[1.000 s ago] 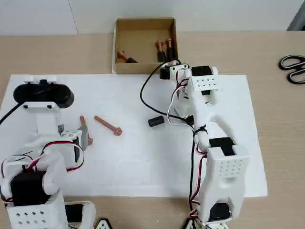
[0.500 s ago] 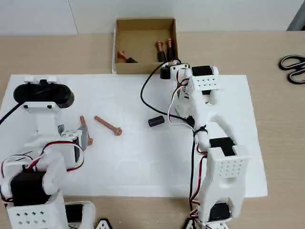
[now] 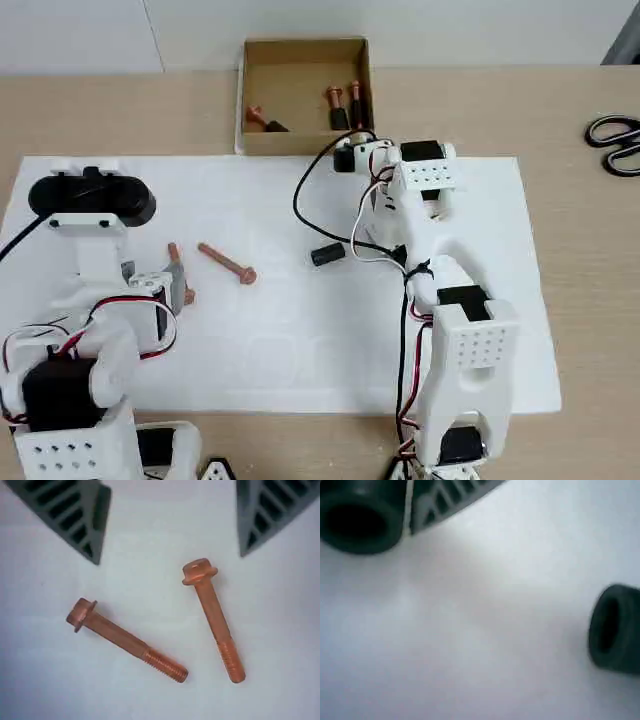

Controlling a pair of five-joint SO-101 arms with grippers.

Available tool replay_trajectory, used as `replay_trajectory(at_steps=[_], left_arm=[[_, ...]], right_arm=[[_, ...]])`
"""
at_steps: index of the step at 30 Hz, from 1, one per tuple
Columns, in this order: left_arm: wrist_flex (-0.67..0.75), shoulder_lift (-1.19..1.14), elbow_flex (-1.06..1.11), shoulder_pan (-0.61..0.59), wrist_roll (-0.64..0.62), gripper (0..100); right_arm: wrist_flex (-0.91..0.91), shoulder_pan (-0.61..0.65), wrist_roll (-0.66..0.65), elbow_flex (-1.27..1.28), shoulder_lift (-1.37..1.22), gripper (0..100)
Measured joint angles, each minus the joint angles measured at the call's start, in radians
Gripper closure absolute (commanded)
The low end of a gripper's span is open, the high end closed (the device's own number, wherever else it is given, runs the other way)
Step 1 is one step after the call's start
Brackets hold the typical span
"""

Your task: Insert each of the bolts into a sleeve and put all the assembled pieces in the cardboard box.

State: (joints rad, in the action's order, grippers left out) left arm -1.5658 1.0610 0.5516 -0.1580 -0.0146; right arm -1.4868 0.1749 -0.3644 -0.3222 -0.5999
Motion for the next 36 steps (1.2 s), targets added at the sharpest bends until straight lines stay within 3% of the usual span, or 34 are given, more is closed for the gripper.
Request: replay_trajectory(at_steps=[6,11,16,24,32,36], left_arm=[[0.0,0.0,0.0,0.0,0.0,83],[0.0,0.0,0.0,0.0,0.0,83],[-0.014,0.0,0.0,0.0,0.0,83],[-0.018,-0.008,-0.005,0.0,0.0,83],[-0.018,-0.295,-0.181,-0.002,0.006,83],[-0.018,-0.491,-0.304,-0.002,0.135,83]], right_arm=[[0.0,-0.003,-0.032,-0.008,-0.003,99.7],[-0.008,-0.005,-0.04,-0.025,-0.006,99.5],[-0.152,-0.002,-0.023,-0.155,-0.014,99.5],[-0.183,0.003,-0.003,-0.184,0.138,99.5],[-0.186,0.003,-0.003,-0.143,0.261,99.5],[-0.186,0.002,-0.003,-0.075,0.311,99.5]])
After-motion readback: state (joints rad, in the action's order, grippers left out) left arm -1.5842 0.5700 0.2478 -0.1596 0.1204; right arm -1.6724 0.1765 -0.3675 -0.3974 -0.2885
